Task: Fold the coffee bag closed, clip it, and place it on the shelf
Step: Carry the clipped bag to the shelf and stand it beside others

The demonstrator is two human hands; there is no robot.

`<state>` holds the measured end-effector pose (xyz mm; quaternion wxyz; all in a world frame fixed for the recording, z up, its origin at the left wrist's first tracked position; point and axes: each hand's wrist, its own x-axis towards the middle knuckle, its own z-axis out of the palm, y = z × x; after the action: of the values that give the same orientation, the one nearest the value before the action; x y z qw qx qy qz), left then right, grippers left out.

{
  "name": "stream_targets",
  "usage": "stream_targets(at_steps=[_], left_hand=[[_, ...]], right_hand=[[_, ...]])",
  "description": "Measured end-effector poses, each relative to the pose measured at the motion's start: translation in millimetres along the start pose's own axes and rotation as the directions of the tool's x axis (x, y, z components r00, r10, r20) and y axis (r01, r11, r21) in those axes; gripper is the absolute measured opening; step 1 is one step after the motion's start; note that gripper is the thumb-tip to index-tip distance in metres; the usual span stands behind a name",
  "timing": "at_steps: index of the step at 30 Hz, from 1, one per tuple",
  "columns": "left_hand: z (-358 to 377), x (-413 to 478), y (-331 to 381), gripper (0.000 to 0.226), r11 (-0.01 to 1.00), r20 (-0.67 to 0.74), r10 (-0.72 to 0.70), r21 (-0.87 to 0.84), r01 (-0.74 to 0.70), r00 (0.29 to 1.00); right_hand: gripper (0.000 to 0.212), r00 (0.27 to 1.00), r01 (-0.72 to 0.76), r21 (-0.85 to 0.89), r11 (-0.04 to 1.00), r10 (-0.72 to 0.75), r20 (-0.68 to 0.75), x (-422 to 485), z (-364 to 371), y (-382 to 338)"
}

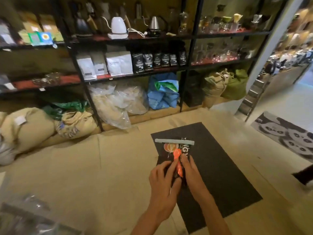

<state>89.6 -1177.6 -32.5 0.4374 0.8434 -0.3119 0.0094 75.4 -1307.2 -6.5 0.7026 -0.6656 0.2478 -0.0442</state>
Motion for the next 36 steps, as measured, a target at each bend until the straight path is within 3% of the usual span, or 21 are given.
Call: stream_targets(at_steps=[3,5,7,10,14,16,22,25,27,32,36], left_hand=[[9,63,-11,0.041,0.993,-0.14,-0.103,0.038,0.109,0.985],[1,111,-25,0.03,0.975,-0.221,-0.221,-0.055,0.214,0.95],[-13,154,-42,0.012,0.933,-0.338,-0.358,-0.175,0.316,0.87],[-47,211,-78,0.027,0.809,-0.361,-0.544,-0.463,0.361,0.757],[-88,262,-144,0.053,0.603,-0.257,-0.658,-0.743,0.291,0.707],[-117,290,-176,0.057,0.575,-0.252,-0.68,-0.766,0.288,0.688],[-225,363,-277,0.037,0.574,-0.343,-0.688,-0.797,0.19,0.639],[-280,387,-320,0.039,0.568,-0.389,-0.709,-0.809,0.149,0.589],[-314,400,-354,0.043,0.584,-0.424,-0.726,-0.796,0.16,0.542],[-391,425,-448,0.038,0.603,-0.484,-0.761,-0.774,0.195,0.431],[-459,452,-527,0.037,0.595,-0.49,-0.783,-0.769,0.233,0.383]], right_hand=[[0.028,0.993,0.041,-0.053,0.998,-0.035,0.113,71,-6,-28],[0.038,0.983,0.032,-0.05,0.998,-0.022,0.184,116,2,-47],[0.034,0.965,-0.002,-0.031,1.0,0.01,0.263,155,18,-63],[0.023,0.945,-0.02,-0.011,1.0,0.022,0.326,221,54,-80],[0.024,0.914,-0.02,0.015,1.0,0.012,0.405,299,118,-96],[0.021,0.887,-0.002,-0.007,1.0,0.005,0.462,339,155,-109],[0.026,0.797,0.074,-0.077,0.994,-0.013,0.604,447,302,-161],[0.042,0.754,0.12,-0.097,0.988,-0.027,0.656,487,375,-180],[0.049,0.718,0.158,-0.111,0.981,-0.037,0.695,511,426,-185],[0.031,0.649,0.195,-0.122,0.973,-0.034,0.76,563,552,-188],[0.041,0.613,0.149,-0.113,0.982,-0.002,0.79,614,649,-194]])
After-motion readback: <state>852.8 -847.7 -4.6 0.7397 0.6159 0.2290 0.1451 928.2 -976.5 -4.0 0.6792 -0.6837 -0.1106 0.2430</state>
